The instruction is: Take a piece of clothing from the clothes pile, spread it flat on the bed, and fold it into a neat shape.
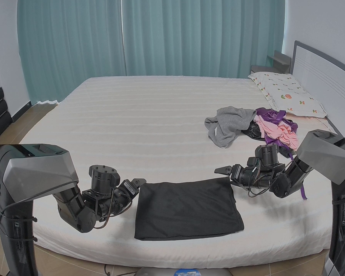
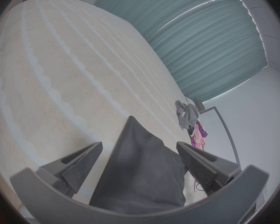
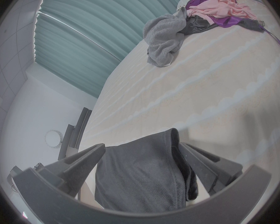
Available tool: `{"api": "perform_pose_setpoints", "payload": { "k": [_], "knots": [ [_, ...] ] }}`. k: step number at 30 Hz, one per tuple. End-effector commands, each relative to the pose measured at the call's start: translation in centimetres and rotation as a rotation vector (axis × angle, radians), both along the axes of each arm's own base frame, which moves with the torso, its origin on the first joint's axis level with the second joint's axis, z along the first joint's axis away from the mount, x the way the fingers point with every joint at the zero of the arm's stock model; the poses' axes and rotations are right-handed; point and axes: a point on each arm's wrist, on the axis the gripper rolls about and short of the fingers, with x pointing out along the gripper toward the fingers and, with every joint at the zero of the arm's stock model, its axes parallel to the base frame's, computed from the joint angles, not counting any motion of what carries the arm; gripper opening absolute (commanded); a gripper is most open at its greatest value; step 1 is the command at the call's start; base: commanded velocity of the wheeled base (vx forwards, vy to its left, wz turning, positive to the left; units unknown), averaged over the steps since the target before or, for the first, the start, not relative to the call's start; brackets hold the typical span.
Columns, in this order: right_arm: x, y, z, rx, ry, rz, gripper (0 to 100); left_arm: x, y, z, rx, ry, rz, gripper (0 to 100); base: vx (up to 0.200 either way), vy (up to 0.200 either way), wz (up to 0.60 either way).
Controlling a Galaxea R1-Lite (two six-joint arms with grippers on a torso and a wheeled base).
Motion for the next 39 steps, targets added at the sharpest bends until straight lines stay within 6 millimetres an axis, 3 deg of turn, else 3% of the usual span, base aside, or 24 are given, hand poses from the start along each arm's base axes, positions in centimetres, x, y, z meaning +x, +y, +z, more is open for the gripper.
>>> {"api": "perform_pose_setpoints", "payload": {
  "k": [1,12,13,39],
  "knots": [
    [0.1,0.0,-0.3,0.009,0.005,0.015,100,-0.2,-0.2,-0.6,0.008,0.016,-0.005,100,0.000,0.000,0.00],
    [0.6,0.4,-0.4,0.010,-0.001,0.021,100,-0.3,-0.2,-0.6,0.007,0.013,-0.007,100,0.000,0.000,0.00],
    [0.6,0.4,-0.4,0.006,-0.001,0.016,0,-0.3,-0.2,-0.6,0.007,0.014,-0.007,100,0.000,0.000,0.00],
    [0.7,-2.4,-1.0,-0.071,0.029,-0.102,0,-0.1,-0.3,-0.8,0.016,0.009,0.003,100,0.000,0.000,0.00]
  ]
}}
